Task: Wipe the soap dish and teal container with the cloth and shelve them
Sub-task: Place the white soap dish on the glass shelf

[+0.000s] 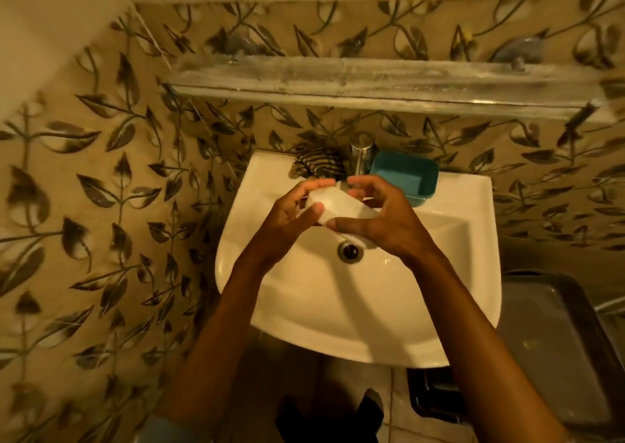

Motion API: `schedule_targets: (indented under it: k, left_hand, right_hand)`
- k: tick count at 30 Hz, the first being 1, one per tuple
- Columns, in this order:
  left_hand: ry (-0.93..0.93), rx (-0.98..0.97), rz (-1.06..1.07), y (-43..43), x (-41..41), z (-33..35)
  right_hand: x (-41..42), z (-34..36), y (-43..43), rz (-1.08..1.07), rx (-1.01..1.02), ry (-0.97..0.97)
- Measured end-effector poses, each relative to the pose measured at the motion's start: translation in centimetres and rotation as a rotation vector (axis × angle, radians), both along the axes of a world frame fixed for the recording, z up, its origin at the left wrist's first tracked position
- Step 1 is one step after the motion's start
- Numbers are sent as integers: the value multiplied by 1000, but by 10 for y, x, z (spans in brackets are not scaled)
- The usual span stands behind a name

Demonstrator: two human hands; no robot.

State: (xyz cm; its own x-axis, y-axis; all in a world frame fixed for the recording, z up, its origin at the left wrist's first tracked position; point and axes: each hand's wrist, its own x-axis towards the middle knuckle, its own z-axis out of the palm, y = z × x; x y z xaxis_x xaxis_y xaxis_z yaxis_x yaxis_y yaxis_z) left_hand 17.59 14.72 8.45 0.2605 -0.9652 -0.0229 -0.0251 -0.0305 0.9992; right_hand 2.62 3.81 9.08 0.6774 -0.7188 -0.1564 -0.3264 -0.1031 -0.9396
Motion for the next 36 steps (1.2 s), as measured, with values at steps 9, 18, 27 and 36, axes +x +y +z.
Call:
schedule_targets:
  k: [9, 18, 27, 36]
  left_hand:
    - [-469, -169, 241, -3, 51, 92]
    - [-807, -175, 382, -50, 99, 156]
    - [-825, -100, 432, -62, 100, 137]
    - [-1013, 87, 424, -69, 102, 121]
  right_hand:
    - [14, 87, -14, -36, -430, -151]
    - [50, 146, -54, -123, -616, -232]
    - [72, 125, -66, -137, -591, -139]
    - [78, 108, -70, -117, -617, -9]
